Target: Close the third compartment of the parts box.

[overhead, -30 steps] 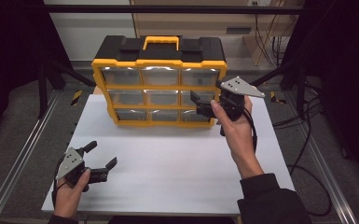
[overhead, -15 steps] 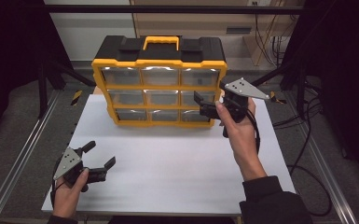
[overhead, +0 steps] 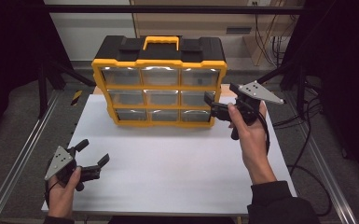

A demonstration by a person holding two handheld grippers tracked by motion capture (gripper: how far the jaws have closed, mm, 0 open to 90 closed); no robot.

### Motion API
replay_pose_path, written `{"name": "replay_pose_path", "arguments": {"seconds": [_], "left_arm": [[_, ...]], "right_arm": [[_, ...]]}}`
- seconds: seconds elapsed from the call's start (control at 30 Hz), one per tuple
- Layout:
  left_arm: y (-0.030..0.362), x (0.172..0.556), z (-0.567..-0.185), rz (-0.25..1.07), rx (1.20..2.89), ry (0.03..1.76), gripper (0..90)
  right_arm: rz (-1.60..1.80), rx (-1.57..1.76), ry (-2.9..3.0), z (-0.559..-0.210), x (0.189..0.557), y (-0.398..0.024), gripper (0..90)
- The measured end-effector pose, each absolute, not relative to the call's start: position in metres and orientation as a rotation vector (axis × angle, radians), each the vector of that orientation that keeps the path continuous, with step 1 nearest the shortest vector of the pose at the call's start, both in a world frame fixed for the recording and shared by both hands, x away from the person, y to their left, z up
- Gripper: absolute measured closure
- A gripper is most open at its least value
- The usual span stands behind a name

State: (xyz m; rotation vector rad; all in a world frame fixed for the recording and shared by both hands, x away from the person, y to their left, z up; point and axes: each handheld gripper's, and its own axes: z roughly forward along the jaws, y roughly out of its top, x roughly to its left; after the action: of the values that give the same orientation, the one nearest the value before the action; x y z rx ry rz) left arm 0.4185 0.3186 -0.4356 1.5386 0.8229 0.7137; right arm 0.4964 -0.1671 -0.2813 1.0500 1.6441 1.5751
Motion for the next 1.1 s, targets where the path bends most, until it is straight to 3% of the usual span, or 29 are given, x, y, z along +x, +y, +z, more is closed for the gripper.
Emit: {"name": "replay_pose_path", "arguments": {"seconds": [1.1], "left_arm": [[0.326, 0.418, -0.437, 0.700, 1.512, 0.836, 1.6]], "right_arm": [[1.512, 1.044, 1.561, -0.295, 0.478, -0.225, 2.7]]}}
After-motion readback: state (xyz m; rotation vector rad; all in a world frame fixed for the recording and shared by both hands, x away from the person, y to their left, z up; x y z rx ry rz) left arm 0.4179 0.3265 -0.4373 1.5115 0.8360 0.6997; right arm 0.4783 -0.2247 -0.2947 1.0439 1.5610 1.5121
